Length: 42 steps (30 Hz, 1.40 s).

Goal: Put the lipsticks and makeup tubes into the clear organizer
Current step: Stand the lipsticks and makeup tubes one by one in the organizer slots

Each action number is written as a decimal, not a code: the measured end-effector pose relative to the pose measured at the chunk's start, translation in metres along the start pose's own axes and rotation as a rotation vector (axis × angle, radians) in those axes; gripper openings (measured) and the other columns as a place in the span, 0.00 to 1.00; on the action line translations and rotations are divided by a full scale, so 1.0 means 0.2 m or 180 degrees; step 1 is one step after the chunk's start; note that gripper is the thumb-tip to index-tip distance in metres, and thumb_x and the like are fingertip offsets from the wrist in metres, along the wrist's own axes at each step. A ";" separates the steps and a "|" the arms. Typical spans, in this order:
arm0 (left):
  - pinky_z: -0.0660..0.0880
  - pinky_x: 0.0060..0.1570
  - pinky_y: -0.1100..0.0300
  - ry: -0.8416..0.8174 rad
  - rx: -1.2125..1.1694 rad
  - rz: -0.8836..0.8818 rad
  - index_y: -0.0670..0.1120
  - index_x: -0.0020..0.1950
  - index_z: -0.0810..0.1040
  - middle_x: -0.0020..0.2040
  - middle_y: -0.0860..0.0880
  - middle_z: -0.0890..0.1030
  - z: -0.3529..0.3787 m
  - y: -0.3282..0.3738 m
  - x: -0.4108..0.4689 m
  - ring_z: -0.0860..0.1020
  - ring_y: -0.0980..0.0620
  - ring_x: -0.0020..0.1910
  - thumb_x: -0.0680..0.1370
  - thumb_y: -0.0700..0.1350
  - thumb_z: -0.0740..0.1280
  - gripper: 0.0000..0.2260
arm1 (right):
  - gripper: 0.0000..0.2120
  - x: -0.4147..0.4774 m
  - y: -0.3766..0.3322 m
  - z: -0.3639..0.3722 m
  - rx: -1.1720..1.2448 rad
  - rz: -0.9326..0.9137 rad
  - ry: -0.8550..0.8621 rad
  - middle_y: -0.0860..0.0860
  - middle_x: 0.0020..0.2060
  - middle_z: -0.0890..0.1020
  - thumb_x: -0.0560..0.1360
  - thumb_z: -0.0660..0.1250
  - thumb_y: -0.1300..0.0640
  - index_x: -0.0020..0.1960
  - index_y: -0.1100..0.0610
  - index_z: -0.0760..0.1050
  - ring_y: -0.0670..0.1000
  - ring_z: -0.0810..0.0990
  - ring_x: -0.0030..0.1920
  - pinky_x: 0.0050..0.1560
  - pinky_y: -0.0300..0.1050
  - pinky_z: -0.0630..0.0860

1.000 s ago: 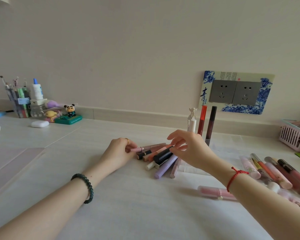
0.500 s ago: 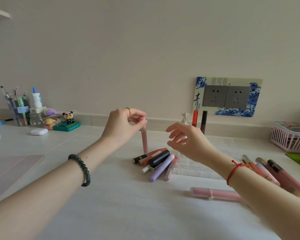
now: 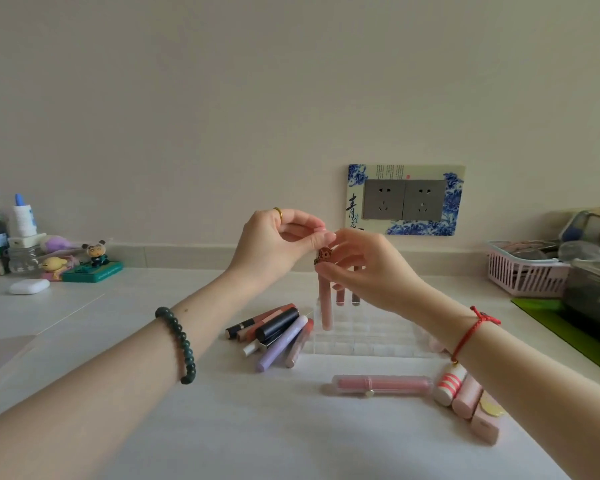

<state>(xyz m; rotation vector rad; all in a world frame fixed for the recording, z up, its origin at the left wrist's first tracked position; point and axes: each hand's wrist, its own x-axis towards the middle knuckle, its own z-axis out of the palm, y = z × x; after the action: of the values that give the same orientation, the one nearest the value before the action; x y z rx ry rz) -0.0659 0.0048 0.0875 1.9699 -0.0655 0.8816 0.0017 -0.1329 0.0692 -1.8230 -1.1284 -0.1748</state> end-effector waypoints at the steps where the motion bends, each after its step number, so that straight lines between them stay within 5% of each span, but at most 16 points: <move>1: 0.76 0.44 0.69 -0.0019 -0.0053 0.0012 0.50 0.41 0.81 0.39 0.52 0.84 0.02 0.01 0.01 0.82 0.57 0.38 0.65 0.50 0.75 0.08 | 0.08 -0.01 0.00 -0.02 -0.0033 0.0013 0.0004 0.48 0.38 0.83 0.70 0.70 0.57 0.48 0.55 0.75 0.47 0.83 0.38 0.40 0.53 0.82; 6: 0.76 0.47 0.64 -0.0169 -0.0099 -0.0034 0.52 0.47 0.80 0.43 0.52 0.84 0.12 0.02 0.02 0.82 0.55 0.42 0.64 0.58 0.70 0.17 | 0.08 0.00 0.03 -0.16 -0.0184 0.0025 0.0132 0.48 0.39 0.83 0.71 0.70 0.58 0.47 0.51 0.73 0.49 0.83 0.40 0.46 0.51 0.81; 11: 0.76 0.51 0.60 -0.0366 -0.0077 -0.0197 0.52 0.51 0.78 0.46 0.51 0.83 0.21 -0.02 0.05 0.82 0.55 0.45 0.74 0.50 0.67 0.07 | 0.11 0.03 0.05 -0.27 -0.0255 0.0119 0.0213 0.50 0.40 0.83 0.70 0.70 0.58 0.51 0.53 0.73 0.49 0.83 0.42 0.48 0.50 0.81; 18: 0.75 0.58 0.53 -0.0451 -0.0151 -0.0549 0.53 0.49 0.78 0.49 0.49 0.83 0.34 -0.09 0.10 0.81 0.53 0.49 0.75 0.44 0.65 0.05 | 0.10 0.10 0.12 -0.35 -0.0313 0.0316 0.0336 0.52 0.41 0.83 0.71 0.69 0.60 0.52 0.56 0.74 0.50 0.84 0.41 0.47 0.50 0.81; 36: 0.73 0.61 0.52 -0.0541 -0.0125 -0.0893 0.46 0.62 0.73 0.52 0.52 0.78 0.58 -0.20 0.15 0.76 0.52 0.58 0.75 0.38 0.63 0.16 | 0.11 0.22 0.37 -0.34 -0.0409 0.0483 0.0502 0.51 0.42 0.81 0.71 0.69 0.62 0.49 0.51 0.71 0.52 0.82 0.42 0.51 0.52 0.79; 40: 0.77 0.55 0.51 -0.0623 -0.0032 -0.0929 0.48 0.60 0.74 0.48 0.55 0.77 0.59 -0.22 0.14 0.79 0.49 0.48 0.75 0.39 0.62 0.14 | 0.10 0.23 0.42 -0.32 -0.0446 0.0548 0.0414 0.52 0.43 0.82 0.71 0.69 0.61 0.50 0.51 0.72 0.53 0.82 0.43 0.51 0.54 0.79; 42: 0.79 0.42 0.61 -0.0664 -0.0003 -0.0927 0.48 0.59 0.73 0.45 0.56 0.76 0.59 -0.23 0.14 0.78 0.50 0.41 0.76 0.38 0.60 0.13 | 0.10 0.22 0.44 -0.30 -0.0437 0.0582 0.0366 0.52 0.43 0.81 0.71 0.69 0.61 0.49 0.51 0.71 0.53 0.82 0.43 0.51 0.54 0.79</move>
<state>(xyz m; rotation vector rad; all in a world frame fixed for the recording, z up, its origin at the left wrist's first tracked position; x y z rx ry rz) 0.0368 -0.0530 0.0351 2.0014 0.0987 0.4866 0.1140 -0.1628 0.0695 -2.0000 -0.8830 -0.2515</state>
